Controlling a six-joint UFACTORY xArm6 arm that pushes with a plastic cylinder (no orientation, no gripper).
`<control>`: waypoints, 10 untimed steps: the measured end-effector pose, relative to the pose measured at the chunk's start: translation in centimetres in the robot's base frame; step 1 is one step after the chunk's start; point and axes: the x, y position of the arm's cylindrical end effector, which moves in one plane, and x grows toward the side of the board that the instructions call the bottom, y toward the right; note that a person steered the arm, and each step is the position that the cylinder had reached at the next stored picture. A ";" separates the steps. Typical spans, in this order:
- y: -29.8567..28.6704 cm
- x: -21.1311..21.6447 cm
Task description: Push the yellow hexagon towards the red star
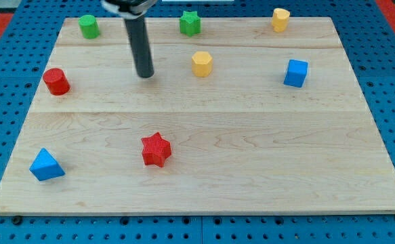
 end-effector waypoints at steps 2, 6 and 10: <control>9.9 -2.5; 18.2 4.3; 19.8 8.2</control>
